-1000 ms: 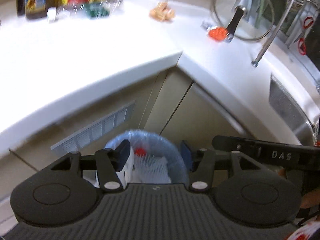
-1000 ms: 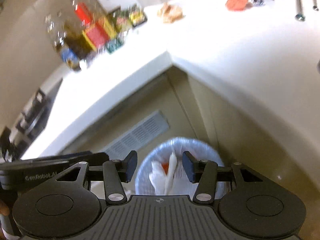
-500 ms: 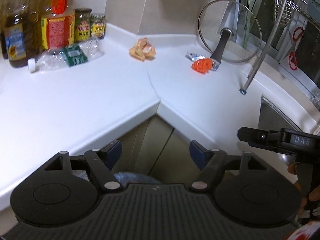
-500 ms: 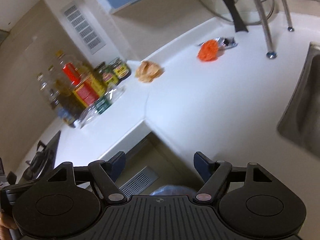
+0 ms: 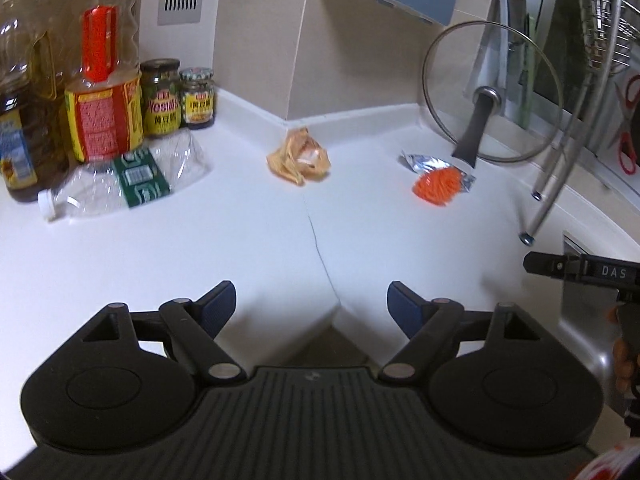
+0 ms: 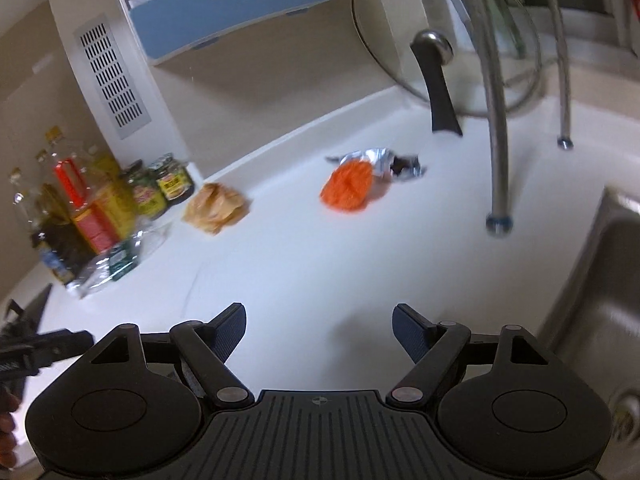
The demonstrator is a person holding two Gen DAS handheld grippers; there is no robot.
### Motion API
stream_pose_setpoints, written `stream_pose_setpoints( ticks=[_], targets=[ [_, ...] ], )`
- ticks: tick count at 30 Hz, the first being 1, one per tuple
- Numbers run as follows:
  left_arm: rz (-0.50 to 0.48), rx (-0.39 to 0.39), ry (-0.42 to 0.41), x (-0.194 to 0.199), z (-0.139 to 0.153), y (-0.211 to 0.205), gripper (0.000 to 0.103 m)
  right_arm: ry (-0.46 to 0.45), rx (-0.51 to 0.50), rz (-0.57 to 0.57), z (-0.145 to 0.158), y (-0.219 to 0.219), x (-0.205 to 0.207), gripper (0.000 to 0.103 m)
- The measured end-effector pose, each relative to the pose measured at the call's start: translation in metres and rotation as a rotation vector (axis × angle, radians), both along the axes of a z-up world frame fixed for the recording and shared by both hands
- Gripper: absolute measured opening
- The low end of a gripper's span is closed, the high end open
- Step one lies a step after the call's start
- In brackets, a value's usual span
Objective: Collect trash
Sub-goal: 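Raise both tools back toward the counter litter, then grasp the orange scrubber with the right tool while the left tool grasps the tan paper bag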
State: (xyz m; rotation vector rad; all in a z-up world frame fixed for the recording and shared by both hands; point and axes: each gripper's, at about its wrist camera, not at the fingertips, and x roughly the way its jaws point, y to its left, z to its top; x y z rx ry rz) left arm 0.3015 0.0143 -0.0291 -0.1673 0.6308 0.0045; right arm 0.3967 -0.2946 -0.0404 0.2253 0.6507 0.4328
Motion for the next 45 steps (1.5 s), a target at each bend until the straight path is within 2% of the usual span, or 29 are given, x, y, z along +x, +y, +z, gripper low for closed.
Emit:
stream_pose_setpoints(
  ticks=[9, 17, 27, 34, 39, 41, 45],
  targets=[
    [0.052, 0.048, -0.007, 0.049, 0.0, 0.001, 0.081, -0.046, -0.073, 0.036, -0.006, 0.015, 0.074, 0.08],
    [0.066, 0.069, -0.004, 0.078, -0.003, -0.002, 0.081, -0.058, -0.092, 0.03, -0.015, 0.029, 0.132, 0.08],
    [0.066, 0.105, -0.006, 0.109, -0.006, -0.004, 0.081, -0.039, -0.101, 0.028, -0.028, 0.041, 0.175, 0.079],
    [0.056, 0.121, -0.011, 0.129, -0.006, -0.006, 0.081, -0.032, -0.123, 0.031, -0.034, 0.05, 0.186, 0.066],
    [0.043, 0.125, -0.016, 0.139, -0.007, -0.009, 0.081, -0.028, -0.124, 0.039, -0.037, 0.052, 0.19, 0.052],
    [0.039, 0.129, -0.015, 0.143, -0.008, -0.009, 0.081, -0.028, -0.116, 0.049, -0.038, 0.052, 0.19, 0.042],
    [0.027, 0.133, -0.015, 0.151, -0.012, -0.01, 0.081, -0.058, -0.132, 0.061, -0.036, 0.053, 0.186, 0.035]
  ],
)
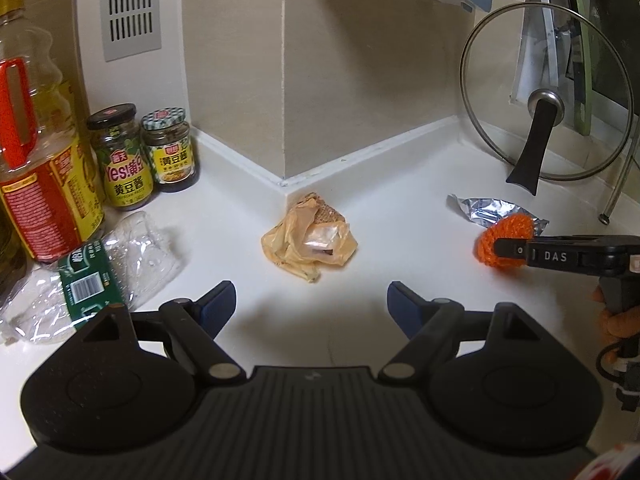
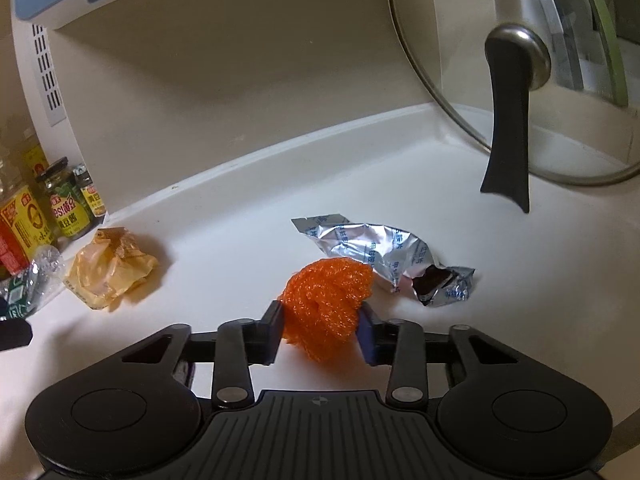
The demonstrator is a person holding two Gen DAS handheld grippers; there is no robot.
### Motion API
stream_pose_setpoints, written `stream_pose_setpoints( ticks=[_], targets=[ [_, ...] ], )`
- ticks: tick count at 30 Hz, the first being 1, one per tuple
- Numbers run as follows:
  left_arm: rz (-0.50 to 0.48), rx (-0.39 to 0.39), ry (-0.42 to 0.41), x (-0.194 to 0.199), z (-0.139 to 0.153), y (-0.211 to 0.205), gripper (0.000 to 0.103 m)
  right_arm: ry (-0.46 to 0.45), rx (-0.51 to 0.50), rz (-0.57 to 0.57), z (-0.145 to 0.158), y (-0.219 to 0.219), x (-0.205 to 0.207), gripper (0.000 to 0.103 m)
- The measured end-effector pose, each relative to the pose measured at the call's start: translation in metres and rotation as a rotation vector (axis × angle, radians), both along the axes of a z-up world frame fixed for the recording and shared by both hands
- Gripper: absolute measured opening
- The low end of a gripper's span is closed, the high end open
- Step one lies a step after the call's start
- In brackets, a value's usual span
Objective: Collect trash
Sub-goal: 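Grasp the orange scrubber with the right tool while the left tool grasps the tan paper bag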
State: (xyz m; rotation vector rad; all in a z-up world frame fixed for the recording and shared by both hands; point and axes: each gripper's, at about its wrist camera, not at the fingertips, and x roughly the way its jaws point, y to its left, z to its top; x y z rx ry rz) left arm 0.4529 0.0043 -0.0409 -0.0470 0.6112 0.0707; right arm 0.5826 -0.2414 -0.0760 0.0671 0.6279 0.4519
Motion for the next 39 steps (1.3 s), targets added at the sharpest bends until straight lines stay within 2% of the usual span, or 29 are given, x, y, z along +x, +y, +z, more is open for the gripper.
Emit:
stream_pose_setpoints(
  ticks=[4, 13, 19, 27, 30, 34, 39],
  targets=[
    [-0.015, 0.015, 0.0, 0.011, -0.004, -0.002, 0.081, -0.041, 0.012, 0.0, 0.007, -0.003, -0.006, 0.034],
    [-0.013, 0.036, -0.002, 0.04, -0.012, 0.0, 0.08, -0.07, 0.071, -0.008, 0.022, -0.011, -0.01, 0.034],
    [-0.019, 0.049, -0.013, 0.065, -0.016, 0.001, 0.079, -0.063, 0.082, -0.01, 0.022, -0.015, -0.007, 0.034],
    [-0.009, 0.071, 0.013, 0.095, -0.027, -0.001, 0.075, -0.045, 0.091, -0.026, 0.018, -0.024, -0.007, 0.034],
    [-0.016, 0.068, 0.028, 0.1, -0.032, 0.0, 0.06, -0.039, 0.093, -0.03, 0.017, -0.026, -0.007, 0.034],
    [-0.02, 0.067, 0.031, 0.1, -0.036, 0.0, 0.054, -0.028, 0.102, -0.036, 0.016, -0.028, -0.008, 0.034],
    [-0.036, 0.075, 0.02, 0.096, -0.035, -0.001, 0.036, -0.02, 0.104, -0.04, 0.014, -0.029, -0.009, 0.034]
  ],
)
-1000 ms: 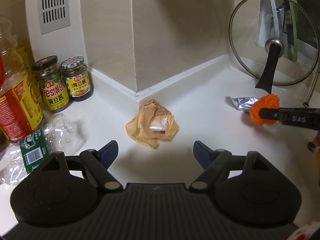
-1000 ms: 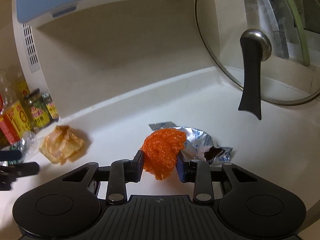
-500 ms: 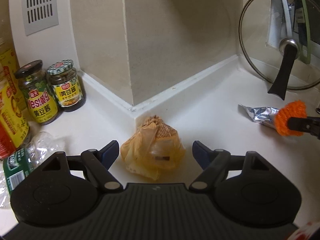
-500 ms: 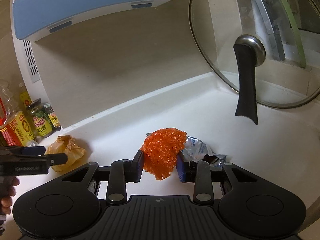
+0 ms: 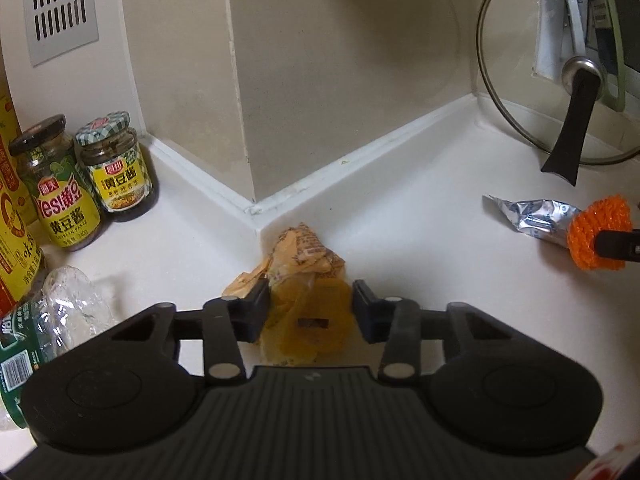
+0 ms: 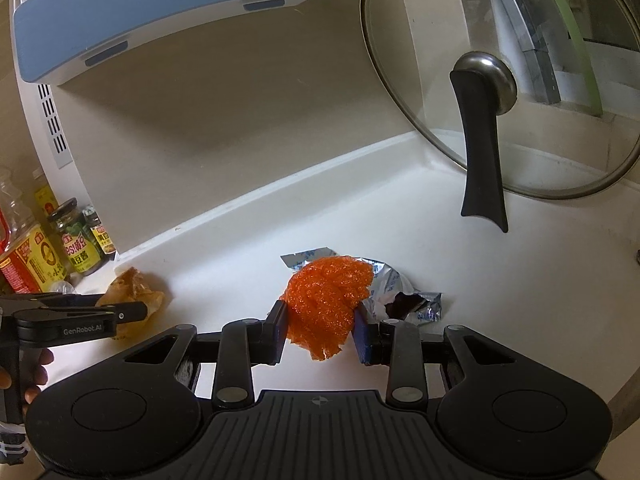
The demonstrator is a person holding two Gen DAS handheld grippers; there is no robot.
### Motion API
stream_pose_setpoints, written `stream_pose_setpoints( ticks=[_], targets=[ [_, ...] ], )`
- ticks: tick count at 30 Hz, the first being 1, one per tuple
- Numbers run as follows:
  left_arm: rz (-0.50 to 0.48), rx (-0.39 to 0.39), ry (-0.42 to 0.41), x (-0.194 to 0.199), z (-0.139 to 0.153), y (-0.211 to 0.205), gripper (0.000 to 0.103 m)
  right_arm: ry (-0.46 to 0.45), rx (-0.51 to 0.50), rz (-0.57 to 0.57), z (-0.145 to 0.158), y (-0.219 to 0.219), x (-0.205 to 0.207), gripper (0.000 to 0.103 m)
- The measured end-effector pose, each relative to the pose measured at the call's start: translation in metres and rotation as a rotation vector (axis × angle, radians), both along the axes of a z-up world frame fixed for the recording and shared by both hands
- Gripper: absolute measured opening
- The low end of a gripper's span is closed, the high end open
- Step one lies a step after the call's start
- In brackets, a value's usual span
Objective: Collect trash
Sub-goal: 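Grasp the orange scrubber with the right tool while the left tool grasps the tan paper bag, then carry the paper bag and orange scrubber down over the wastebasket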
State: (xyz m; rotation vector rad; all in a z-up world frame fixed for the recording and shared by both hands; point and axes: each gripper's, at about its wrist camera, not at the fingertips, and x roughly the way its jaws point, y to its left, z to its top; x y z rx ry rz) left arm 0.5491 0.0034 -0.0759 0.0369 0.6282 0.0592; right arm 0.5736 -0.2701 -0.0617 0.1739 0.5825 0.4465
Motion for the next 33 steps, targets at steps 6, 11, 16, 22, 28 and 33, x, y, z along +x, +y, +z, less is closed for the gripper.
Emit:
stream_pose_setpoints(
  ticks=[6, 11, 16, 22, 28, 33],
  targets=[
    [-0.012, 0.022, -0.003, -0.007, 0.002, -0.002, 0.03, 0.006, 0.006, -0.001, -0.001, 0.0, -0.003, 0.034],
    [-0.009, 0.016, -0.005, -0.015, 0.007, -0.001, 0.029, 0.003, 0.011, -0.002, 0.002, -0.001, -0.007, 0.034],
    [-0.013, 0.007, -0.013, -0.026, 0.015, 0.0, 0.029, 0.001, 0.014, -0.003, 0.004, -0.002, -0.013, 0.034],
    [-0.017, -0.012, -0.039, -0.042, 0.028, 0.002, 0.029, -0.013, 0.017, -0.007, 0.01, -0.004, -0.023, 0.034],
    [-0.033, -0.038, -0.069, -0.065, 0.042, 0.0, 0.029, -0.024, 0.022, -0.013, 0.016, -0.006, -0.037, 0.034],
    [-0.05, -0.062, -0.092, -0.088, 0.053, -0.001, 0.029, -0.038, 0.029, -0.016, 0.022, -0.007, -0.053, 0.034]
  ],
)
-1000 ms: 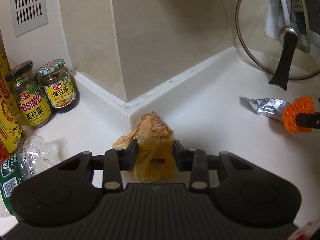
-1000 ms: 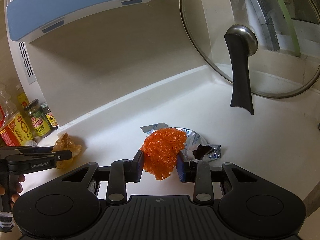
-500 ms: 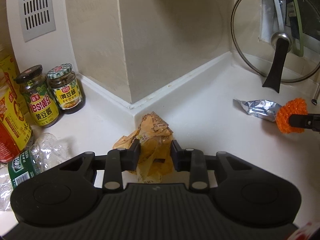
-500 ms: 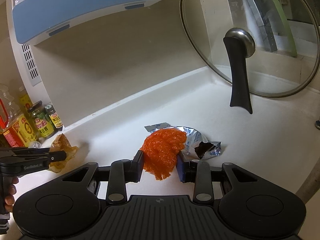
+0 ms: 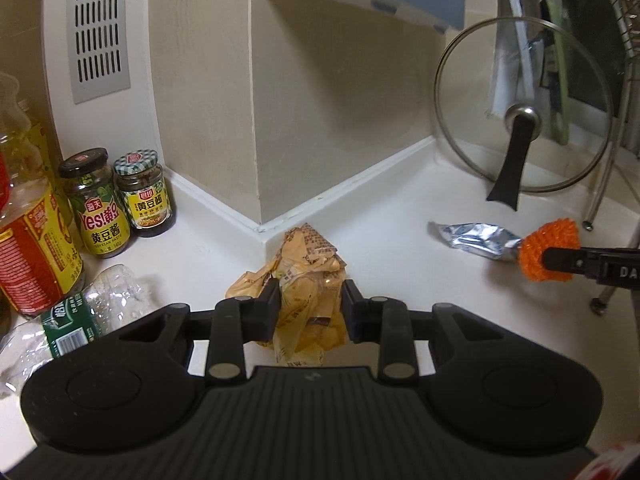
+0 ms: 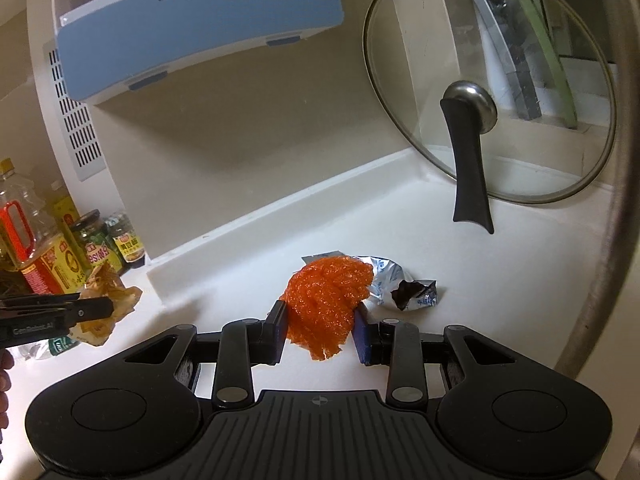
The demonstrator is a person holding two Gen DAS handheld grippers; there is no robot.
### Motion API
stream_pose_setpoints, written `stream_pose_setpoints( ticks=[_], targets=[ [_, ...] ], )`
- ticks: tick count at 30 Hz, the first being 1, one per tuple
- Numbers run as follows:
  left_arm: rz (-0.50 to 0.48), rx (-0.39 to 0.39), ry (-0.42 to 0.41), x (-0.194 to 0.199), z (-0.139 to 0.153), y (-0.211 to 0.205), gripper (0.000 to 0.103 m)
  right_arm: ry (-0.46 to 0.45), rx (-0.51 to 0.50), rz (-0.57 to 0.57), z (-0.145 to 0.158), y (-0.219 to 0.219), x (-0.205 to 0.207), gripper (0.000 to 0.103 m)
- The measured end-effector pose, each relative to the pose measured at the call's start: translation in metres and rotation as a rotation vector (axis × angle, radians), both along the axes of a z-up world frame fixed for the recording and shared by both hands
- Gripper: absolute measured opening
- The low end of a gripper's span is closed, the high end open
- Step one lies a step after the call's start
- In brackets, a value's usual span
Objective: Collect trash
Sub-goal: 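Carry the paper bag and orange scrubber down over the wastebasket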
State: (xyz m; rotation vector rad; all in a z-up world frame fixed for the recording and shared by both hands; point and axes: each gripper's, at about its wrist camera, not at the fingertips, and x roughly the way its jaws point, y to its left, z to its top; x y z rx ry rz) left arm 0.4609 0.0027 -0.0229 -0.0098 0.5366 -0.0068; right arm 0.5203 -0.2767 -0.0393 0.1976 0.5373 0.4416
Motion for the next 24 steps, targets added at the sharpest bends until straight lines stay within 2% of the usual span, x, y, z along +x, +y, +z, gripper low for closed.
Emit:
stream_pose_setpoints(
  ticks=[10, 24],
  targets=[
    [-0.027, -0.086, -0.018, -0.063, 0.02, 0.011, 0.029, -0.022, 0.025, 0.035, 0.02, 0.009, -0.053, 0.034],
    [-0.055, -0.179, 0.001, -0.175, 0.023, 0.03, 0.029, -0.009, 0.049, 0.164, 0.031, 0.044, -0.168, 0.034]
  ],
)
